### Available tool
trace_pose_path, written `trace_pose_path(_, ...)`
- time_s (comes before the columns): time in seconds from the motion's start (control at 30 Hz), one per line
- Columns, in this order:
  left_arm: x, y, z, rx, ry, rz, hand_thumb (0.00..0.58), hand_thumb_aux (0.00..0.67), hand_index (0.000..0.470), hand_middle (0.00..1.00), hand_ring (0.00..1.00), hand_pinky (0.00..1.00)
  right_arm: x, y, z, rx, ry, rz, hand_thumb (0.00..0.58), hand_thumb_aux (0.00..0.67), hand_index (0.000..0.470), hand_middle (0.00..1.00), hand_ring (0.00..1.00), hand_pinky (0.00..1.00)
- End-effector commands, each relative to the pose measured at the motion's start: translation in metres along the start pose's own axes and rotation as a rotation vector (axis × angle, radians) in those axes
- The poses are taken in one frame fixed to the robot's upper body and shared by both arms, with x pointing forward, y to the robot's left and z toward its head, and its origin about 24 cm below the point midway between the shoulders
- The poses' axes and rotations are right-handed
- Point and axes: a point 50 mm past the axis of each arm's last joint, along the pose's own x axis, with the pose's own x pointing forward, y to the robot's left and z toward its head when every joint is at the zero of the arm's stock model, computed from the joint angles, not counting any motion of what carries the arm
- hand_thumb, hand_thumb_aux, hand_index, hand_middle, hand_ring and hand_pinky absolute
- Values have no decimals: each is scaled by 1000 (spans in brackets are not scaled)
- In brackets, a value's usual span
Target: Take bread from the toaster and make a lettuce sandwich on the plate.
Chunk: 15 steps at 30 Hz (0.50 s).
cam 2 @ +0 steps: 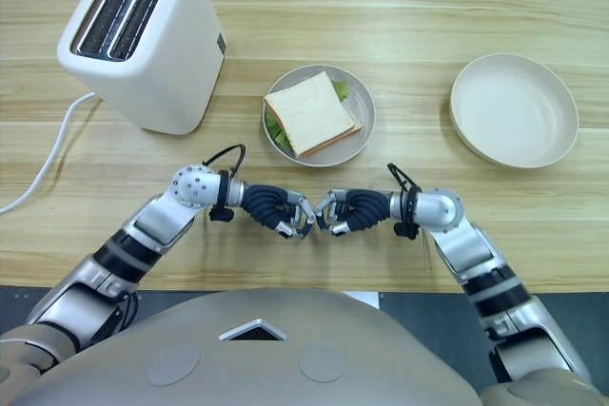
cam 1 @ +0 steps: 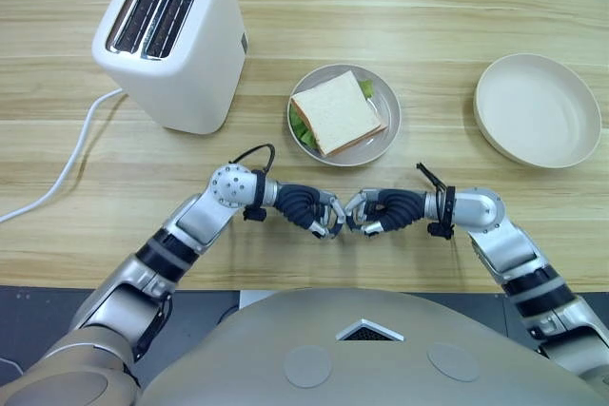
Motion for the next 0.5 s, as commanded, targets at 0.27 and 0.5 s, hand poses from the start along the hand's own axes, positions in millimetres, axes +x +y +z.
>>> trace_pose_path(0.27,-17,125,-30,584,580,717,580,670,470,1000,1000,1000,23,-97,-2,-705,347,-641,580,670,470,965,965,965)
trace_pose_path(0.5,-18,102,1,765,408,830,580,670,470,1000,1000,1000,-3,-83,27,-847,186,-747,496,415,291,561,561,561)
